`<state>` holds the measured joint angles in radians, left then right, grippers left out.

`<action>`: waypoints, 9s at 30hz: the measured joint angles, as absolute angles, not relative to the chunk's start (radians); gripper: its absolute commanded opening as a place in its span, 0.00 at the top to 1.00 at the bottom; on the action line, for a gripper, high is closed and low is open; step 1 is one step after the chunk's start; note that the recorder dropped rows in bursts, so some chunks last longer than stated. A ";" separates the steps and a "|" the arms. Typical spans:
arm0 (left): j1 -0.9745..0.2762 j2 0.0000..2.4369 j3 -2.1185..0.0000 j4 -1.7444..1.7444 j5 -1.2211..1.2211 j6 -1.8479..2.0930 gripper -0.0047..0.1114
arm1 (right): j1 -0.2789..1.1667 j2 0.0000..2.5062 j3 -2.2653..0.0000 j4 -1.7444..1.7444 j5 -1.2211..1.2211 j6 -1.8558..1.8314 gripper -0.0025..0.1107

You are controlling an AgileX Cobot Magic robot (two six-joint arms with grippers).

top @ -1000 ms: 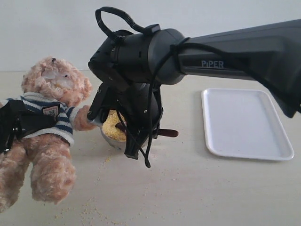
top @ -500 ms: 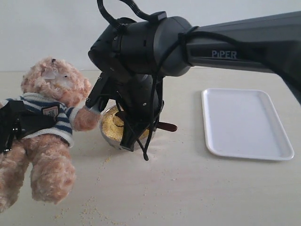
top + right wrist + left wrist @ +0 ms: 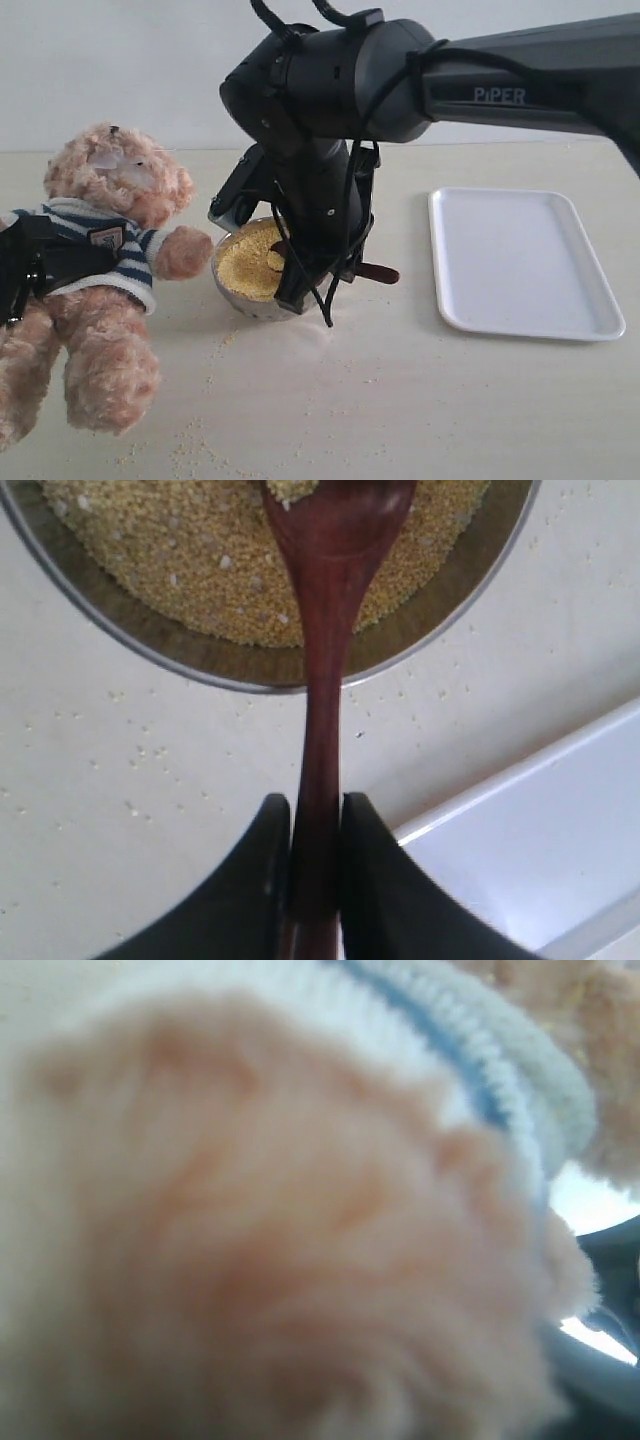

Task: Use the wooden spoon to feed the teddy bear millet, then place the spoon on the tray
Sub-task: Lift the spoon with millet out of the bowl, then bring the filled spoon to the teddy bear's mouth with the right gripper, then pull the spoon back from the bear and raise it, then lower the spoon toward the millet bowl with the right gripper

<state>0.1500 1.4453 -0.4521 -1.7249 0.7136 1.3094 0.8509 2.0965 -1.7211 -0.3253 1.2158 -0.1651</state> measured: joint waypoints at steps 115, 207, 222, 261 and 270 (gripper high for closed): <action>0.150 1.445 -0.452 -1.725 0.734 1.347 0.92 | 1.044 1.901 -1.733 -0.439 0.931 -0.167 0.98; 0.150 1.445 -0.452 -1.725 0.685 1.347 0.92 | 0.881 1.733 -1.733 -0.438 1.221 -0.165 0.98; 0.150 1.445 -0.452 -1.725 0.685 1.347 0.92 | 0.867 1.810 -1.733 -0.562 1.221 -0.165 0.98; 0.150 1.445 -0.452 -1.725 0.685 1.347 0.92 | 0.780 1.896 -1.599 -0.455 1.166 -0.338 0.98; 0.150 1.445 -0.452 -1.725 0.685 1.347 0.92 | 0.780 1.896 -1.599 -0.418 1.131 -0.356 0.98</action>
